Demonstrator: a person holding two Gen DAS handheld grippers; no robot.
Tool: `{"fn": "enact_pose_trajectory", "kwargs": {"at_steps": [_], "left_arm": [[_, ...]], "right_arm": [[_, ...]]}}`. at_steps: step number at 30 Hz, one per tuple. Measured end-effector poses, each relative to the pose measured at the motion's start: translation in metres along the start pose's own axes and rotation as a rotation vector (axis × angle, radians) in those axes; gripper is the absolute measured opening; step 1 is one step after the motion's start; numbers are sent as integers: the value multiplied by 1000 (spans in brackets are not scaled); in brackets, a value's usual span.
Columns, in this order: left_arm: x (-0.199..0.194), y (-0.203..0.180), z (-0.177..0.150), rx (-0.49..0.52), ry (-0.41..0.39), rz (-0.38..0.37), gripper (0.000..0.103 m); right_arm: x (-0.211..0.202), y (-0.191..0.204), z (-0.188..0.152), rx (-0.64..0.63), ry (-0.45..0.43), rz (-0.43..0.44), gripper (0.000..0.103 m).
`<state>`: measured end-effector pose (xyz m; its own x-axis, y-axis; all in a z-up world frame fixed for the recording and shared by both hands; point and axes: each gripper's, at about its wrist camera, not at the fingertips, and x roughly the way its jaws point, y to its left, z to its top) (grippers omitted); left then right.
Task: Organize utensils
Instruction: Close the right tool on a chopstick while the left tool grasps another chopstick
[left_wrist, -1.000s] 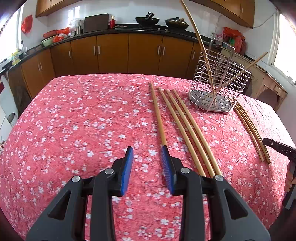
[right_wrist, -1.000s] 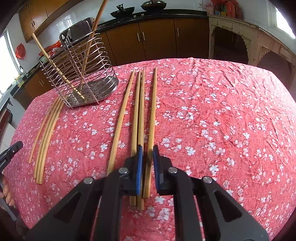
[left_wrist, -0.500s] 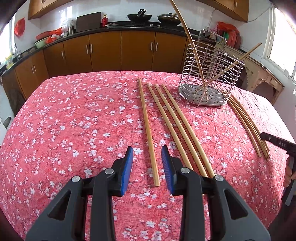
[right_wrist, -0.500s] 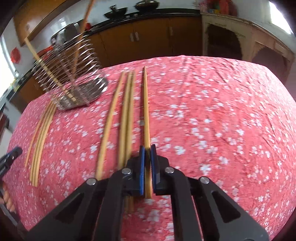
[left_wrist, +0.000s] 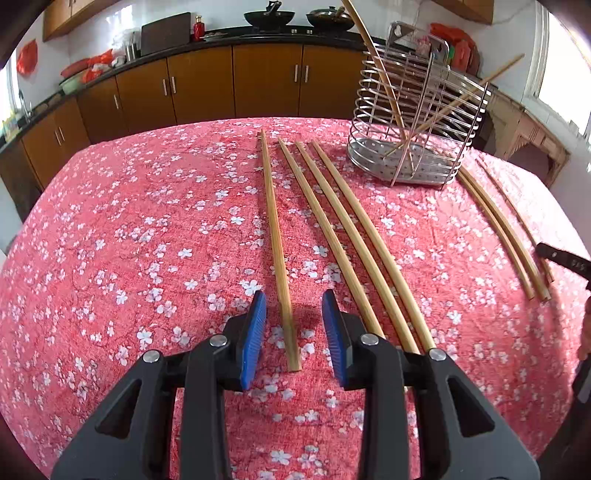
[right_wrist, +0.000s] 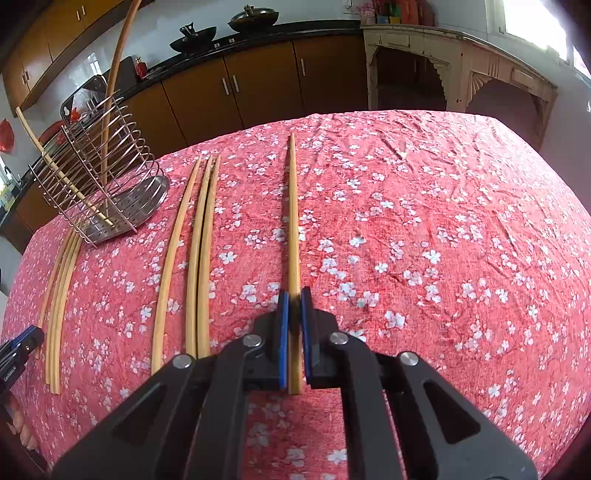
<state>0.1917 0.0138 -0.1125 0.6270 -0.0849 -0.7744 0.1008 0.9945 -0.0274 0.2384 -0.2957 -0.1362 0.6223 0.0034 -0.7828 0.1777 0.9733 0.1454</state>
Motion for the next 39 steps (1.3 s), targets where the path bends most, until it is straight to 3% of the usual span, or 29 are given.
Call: {"fn": "enact_pose_trajectory", "kwargs": {"at_steps": [10, 18, 22, 30, 34, 39], "left_arm": [[2, -3, 1, 2, -1, 25, 32], [6, -5, 0, 2, 0, 42, 32], [6, -4, -1, -17, 4, 50, 12], [-3, 8, -9, -49, -3, 19, 7], [-26, 18, -12, -60, -61, 5, 7], [-78, 32, -1, -87, -214, -25, 7]], "right_arm": [[-6, 1, -8, -35, -26, -33, 8], [-15, 1, -20, -19, -10, -10, 8], [-21, -3, -25, -8, -16, 14, 8], [-39, -16, -37, 13, -22, 37, 8], [-65, -22, -38, 1, -87, 21, 8], [-110, -27, -31, -16, -213, 3, 8]]}}
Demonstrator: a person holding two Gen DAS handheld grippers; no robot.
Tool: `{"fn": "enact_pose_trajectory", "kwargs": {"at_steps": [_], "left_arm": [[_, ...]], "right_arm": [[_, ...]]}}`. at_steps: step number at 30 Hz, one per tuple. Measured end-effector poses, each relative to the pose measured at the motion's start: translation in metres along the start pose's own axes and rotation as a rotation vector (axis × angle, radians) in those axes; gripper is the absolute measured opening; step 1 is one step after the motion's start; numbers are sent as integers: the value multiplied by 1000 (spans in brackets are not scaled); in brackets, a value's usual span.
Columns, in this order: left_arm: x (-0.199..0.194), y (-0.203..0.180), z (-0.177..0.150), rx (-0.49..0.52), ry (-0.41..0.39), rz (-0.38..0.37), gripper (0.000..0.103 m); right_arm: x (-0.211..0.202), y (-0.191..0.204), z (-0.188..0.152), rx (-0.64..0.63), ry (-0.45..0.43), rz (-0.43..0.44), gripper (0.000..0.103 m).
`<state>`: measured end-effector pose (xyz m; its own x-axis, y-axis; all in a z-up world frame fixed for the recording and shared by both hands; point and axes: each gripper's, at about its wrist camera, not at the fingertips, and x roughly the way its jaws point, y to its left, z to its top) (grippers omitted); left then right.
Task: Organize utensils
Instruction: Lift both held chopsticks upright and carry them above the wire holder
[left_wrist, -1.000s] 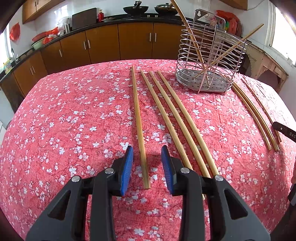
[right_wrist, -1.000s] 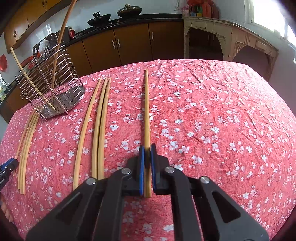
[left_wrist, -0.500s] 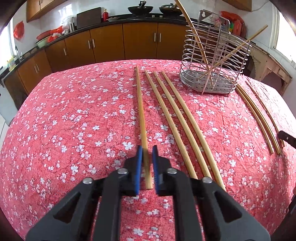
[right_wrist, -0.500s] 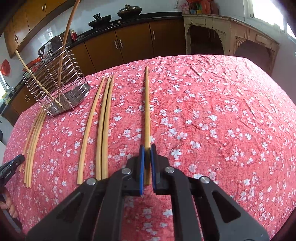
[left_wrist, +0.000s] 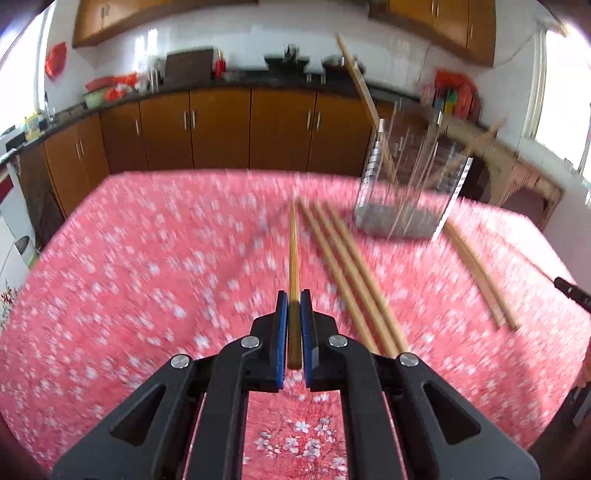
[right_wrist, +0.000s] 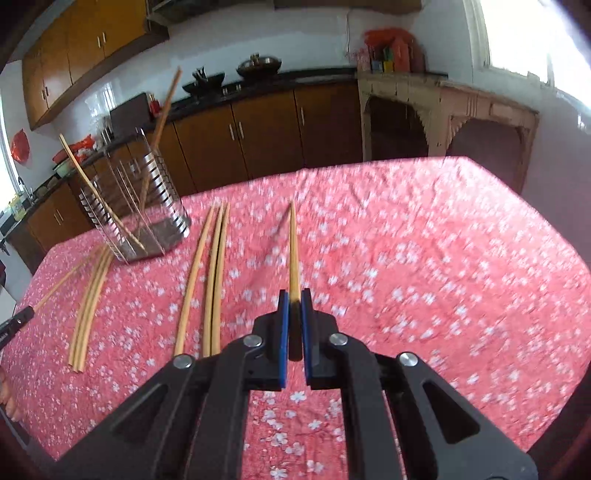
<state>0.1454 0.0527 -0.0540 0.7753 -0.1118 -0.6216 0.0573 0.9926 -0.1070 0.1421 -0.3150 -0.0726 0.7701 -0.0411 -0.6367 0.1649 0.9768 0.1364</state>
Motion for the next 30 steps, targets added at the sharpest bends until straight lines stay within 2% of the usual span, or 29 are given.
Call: {"fn": "enact_pose_trajectory", "kwargs": {"at_steps": [6, 11, 18, 24, 30], "left_arm": [[-56, 7, 31, -46, -187, -37, 7], [-70, 6, 59, -64, -267, -40, 7], [-63, 9, 91, -95, -283, -16, 7], [-55, 7, 103, -96, -278, -10, 7], [-64, -2, 112, -91, -305, -15, 7]], "right_arm": [[-43, -3, 32, -2, -144, 9, 8], [-63, -2, 58, 14, -236, 36, 8], [-56, 2, 86, 17, -257, 50, 8], [-41, 4, 100, 28, -249, 63, 8], [-55, 5, 115, 38, -290, 87, 8]]}}
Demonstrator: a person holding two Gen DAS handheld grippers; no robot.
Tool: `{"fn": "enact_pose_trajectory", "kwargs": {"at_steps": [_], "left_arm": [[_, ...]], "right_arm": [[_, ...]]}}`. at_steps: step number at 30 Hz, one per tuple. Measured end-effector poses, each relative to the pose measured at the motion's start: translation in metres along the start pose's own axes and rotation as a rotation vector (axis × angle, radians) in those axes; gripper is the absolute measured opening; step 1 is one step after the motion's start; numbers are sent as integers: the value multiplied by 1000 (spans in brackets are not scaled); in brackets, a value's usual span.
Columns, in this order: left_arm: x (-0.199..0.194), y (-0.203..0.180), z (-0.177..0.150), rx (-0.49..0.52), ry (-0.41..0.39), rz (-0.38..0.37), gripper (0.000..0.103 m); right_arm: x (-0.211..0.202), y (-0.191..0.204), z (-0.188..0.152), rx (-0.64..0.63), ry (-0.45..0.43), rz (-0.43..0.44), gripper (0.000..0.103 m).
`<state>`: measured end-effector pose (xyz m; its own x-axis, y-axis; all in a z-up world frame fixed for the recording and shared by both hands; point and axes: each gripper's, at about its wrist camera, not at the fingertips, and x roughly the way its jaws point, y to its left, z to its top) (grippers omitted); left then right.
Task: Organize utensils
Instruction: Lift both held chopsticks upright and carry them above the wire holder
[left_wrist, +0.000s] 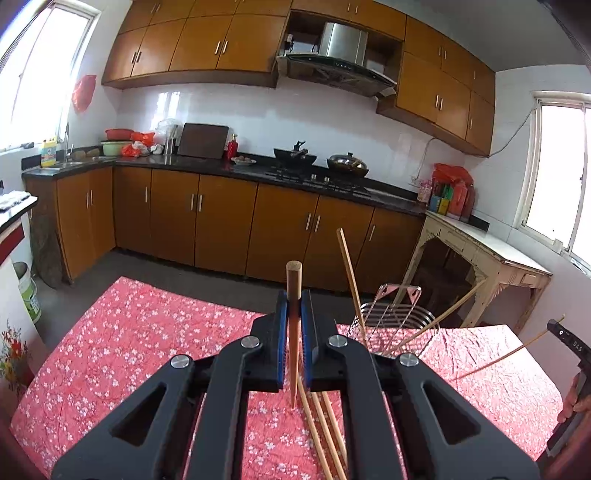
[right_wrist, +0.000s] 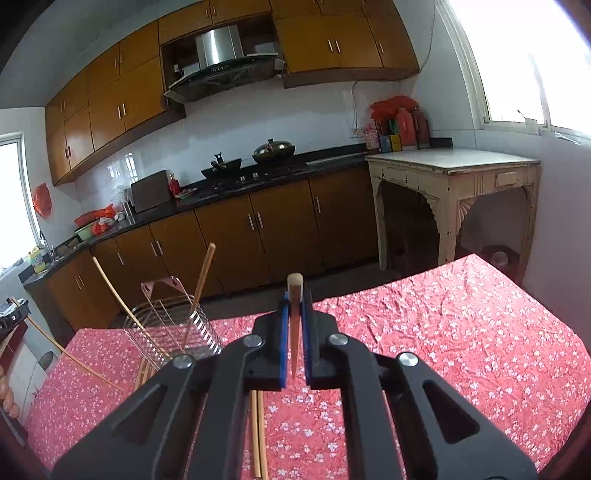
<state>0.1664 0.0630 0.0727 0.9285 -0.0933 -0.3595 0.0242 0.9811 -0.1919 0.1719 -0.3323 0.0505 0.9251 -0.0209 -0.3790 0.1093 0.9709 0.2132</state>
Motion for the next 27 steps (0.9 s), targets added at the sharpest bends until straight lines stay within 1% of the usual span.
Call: {"fn": "enact_pose_trajectory", "kwargs": {"at_steps": [5, 8, 10, 13, 17, 21, 24, 27], "left_arm": [[-9, -6, 11, 15, -30, -4, 7], [-14, -9, 13, 20, -38, -11, 7], [-17, -9, 17, 21, -45, -17, 7], [-27, -14, 32, 12, -70, -41, 7], [-41, -27, 65, -17, -135, -86, 7], [-40, -44, 88, -47, -202, -106, 7], [-28, -61, 96, -46, -239, -106, 7], [-14, -74, 97, -36, -254, -100, 7]], "right_arm": [[-21, 7, 18, -12, -45, 35, 8], [-28, 11, 24, -13, -49, 64, 8], [-33, 16, 30, -6, -45, 108, 8], [-44, 28, 47, 8, -56, 200, 7], [-53, 53, 74, 9, -106, 292, 8], [-45, 81, 92, -22, -153, 302, 7], [-24, 101, 97, -52, -152, 280, 7], [-1, 110, 95, -66, -121, 285, 7]]}}
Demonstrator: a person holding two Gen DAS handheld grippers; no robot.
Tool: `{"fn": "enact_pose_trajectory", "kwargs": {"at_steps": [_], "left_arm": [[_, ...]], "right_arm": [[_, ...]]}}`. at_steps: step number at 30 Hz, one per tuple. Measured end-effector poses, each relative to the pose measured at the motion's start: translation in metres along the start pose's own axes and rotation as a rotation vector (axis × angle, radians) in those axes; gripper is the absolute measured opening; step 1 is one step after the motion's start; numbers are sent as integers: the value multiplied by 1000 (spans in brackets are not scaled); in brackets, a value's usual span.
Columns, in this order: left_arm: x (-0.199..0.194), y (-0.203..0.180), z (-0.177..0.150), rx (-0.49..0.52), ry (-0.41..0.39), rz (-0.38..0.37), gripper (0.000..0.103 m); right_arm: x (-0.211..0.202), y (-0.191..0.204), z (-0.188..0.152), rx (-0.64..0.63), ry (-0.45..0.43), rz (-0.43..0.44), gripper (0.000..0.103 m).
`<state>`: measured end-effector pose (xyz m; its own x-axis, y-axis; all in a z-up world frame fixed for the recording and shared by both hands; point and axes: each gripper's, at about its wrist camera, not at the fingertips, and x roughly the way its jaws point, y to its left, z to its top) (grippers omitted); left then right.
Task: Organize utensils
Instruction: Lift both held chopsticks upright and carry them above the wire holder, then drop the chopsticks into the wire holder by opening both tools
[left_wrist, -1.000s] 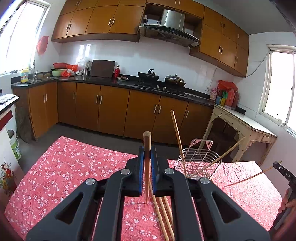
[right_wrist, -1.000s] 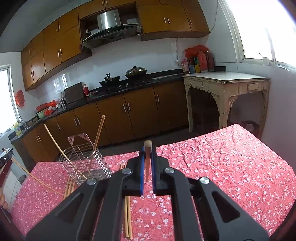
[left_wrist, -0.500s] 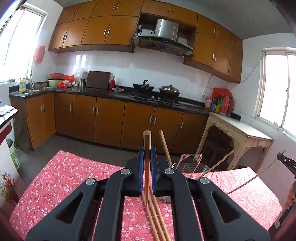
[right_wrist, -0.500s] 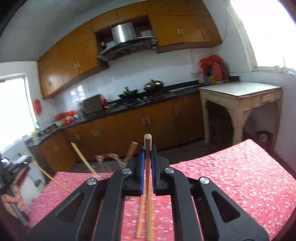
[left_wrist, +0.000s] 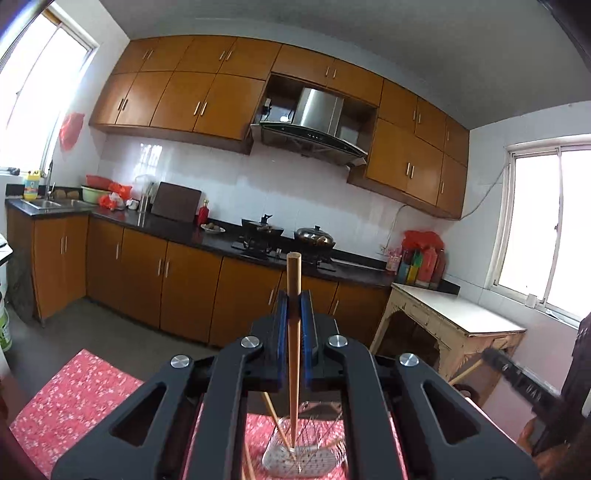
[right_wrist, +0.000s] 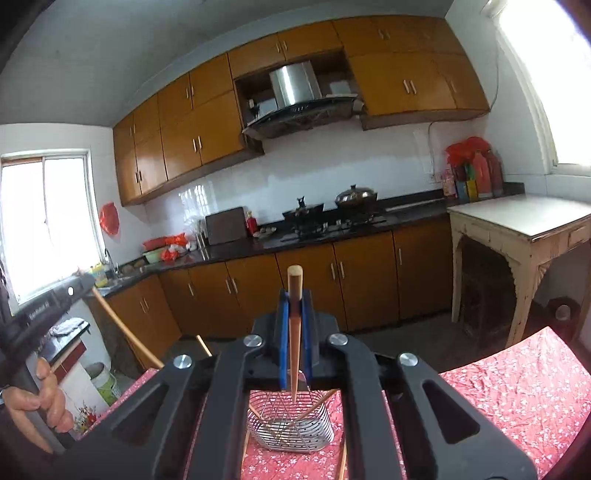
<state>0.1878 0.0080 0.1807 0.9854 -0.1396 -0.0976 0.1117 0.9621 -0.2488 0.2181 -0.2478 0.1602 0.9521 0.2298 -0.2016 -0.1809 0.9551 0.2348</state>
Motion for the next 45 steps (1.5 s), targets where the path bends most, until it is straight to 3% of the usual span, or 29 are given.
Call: {"fn": "enact_pose_trajectory", "kwargs": {"at_steps": [8, 24, 38, 41, 43, 45], "left_arm": [[36, -3, -26, 8, 51, 22, 7], [86, 14, -72, -21, 227, 51, 7], [108, 22, -88, -24, 328, 71, 8], [104, 24, -84, -21, 321, 76, 14], [99, 26, -79, -27, 308, 82, 32], [95, 27, -74, -23, 292, 93, 36]], "right_arm": [[29, -4, -16, 15, 68, 29, 7], [81, -23, -50, 94, 216, 70, 8], [107, -42, -73, 145, 286, 46, 12], [105, -47, -71, 150, 273, 19, 15], [101, -51, -70, 158, 260, 1, 20], [96, -53, -67, 154, 243, -21, 23]]}}
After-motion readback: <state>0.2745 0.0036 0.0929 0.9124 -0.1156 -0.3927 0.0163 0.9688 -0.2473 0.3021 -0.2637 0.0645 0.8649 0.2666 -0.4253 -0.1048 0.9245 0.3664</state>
